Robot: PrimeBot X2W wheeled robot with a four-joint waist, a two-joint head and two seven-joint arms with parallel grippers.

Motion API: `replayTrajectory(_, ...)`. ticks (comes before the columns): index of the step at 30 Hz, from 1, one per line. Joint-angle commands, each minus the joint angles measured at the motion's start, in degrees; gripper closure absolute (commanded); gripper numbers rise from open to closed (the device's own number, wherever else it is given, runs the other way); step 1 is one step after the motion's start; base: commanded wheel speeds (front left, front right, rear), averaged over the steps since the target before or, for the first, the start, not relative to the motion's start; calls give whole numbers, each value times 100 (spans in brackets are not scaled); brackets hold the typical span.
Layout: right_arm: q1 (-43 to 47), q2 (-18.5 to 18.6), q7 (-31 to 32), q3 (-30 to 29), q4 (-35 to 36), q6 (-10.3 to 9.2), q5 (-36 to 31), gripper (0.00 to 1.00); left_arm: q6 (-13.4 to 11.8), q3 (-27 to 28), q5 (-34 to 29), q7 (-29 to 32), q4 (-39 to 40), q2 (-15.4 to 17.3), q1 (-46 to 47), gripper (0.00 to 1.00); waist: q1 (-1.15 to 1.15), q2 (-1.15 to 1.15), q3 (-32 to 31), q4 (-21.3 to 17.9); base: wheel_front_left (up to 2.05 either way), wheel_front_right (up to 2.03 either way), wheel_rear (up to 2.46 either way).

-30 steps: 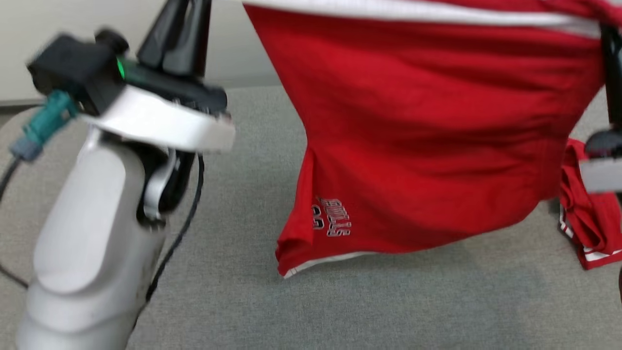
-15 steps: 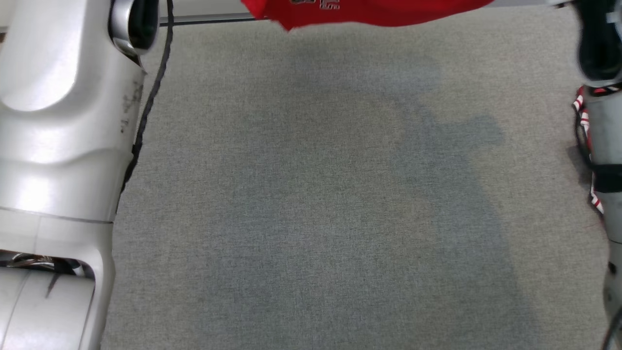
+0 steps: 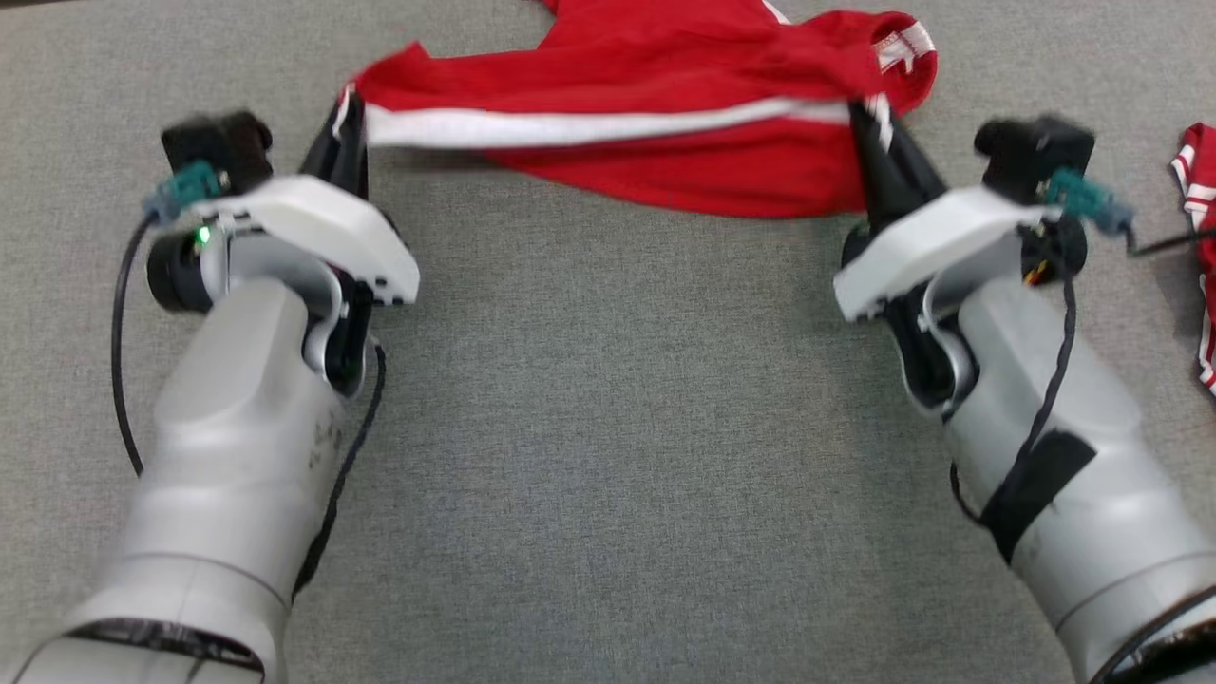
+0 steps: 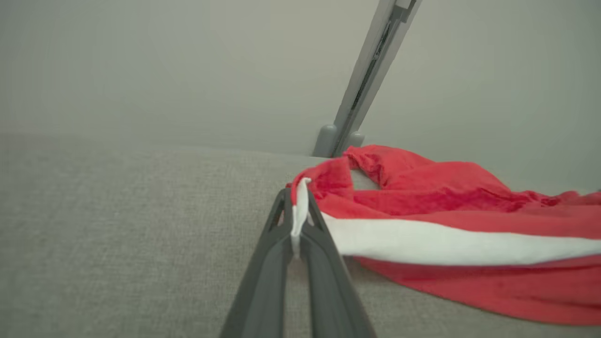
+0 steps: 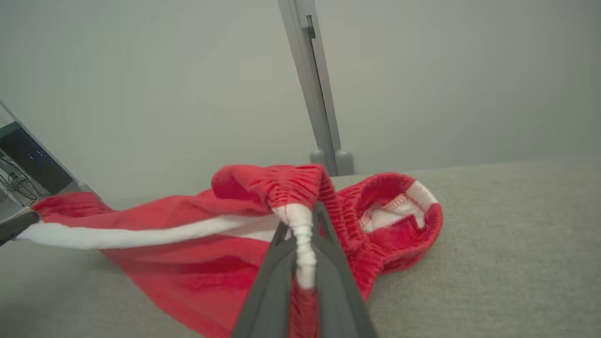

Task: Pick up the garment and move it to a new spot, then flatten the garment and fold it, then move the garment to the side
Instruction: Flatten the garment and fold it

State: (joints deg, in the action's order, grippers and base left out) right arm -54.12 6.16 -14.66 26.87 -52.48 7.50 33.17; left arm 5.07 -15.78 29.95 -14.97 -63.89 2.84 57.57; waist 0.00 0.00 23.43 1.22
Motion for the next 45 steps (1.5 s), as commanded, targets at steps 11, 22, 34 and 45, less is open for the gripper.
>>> replayTrajectory(11,2204,421,-59,-29,1799,-2,106,100,-98,726,-101,-27,1673,30,-2075,100,0,0,-584,31,0,0,0)
replayTrajectory(22,5222,561,-58,-462,3558,-5,-226,100,-220,730,-527,-27,3491,32,-4860,100,0,0,-1869,198,0,0,0)
replayTrajectory(34,6920,356,734,-1294,5362,-9,-685,100,-810,844,-537,565,5659,226,-6431,100,0,0,-2145,143,0,0,0)
replayTrajectory(45,6523,-74,1096,-1462,5483,-8,-615,100,-659,632,-586,985,5813,354,-5565,100,0,0,-1742,-145,0,0,0)
